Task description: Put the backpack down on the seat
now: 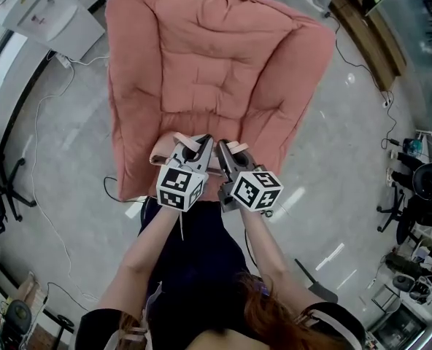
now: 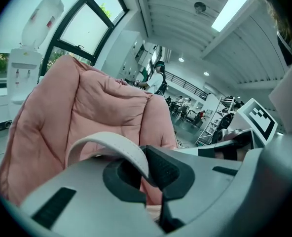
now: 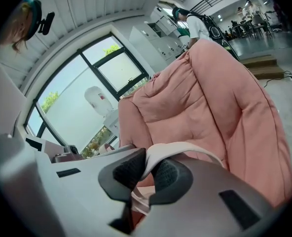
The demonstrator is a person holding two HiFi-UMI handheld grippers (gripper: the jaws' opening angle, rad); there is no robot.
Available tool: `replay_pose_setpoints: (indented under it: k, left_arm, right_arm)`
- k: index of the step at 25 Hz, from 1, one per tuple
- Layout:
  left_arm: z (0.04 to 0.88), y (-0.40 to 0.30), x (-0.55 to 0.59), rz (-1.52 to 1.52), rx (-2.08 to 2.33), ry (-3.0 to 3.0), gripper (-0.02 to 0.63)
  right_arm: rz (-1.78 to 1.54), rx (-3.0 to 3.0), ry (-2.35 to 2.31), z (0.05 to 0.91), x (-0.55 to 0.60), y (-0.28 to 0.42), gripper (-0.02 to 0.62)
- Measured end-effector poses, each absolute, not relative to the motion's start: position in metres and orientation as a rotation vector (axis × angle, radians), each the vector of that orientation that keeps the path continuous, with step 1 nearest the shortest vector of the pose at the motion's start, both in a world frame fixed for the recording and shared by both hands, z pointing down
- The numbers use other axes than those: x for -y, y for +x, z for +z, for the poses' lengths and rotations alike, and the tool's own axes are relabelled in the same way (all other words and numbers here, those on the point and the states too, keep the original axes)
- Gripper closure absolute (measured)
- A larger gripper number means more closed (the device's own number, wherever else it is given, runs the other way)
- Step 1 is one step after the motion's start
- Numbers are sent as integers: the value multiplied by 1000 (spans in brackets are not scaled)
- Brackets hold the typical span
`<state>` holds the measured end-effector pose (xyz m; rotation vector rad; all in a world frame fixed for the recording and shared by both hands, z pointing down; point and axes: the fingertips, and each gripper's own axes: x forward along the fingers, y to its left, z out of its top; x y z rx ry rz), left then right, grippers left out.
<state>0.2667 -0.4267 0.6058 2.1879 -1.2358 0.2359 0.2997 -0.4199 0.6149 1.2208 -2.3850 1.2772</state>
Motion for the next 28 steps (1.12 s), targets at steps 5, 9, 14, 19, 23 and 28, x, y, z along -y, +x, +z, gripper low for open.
replay_pose_setpoints:
  k: [5,9,14,19,23,28]
  left_arm:
    - [619,262,424,231,1217,2134,586]
    - [626,261,419,243,1206,2093,586]
    - [632,258,418,219,1201,2043,586]
    - [641,252,413,128,1178,1936,586]
    - [643,243,411,-4,1152,1814,586]
    - [641,243,407,-33,1129,1807,586]
  right_arm:
    - [1359,2332,1249,629,416,297,546]
    - [1444,2290,1271,634,412,298,546]
    - [1502,2266,1301,637,408,298,546]
    - [1643,2219,1375,641,404,300,546]
    - [1757,2185,1405,640,402,299,546]
    - [1806,2170,1450,640,397,300,546]
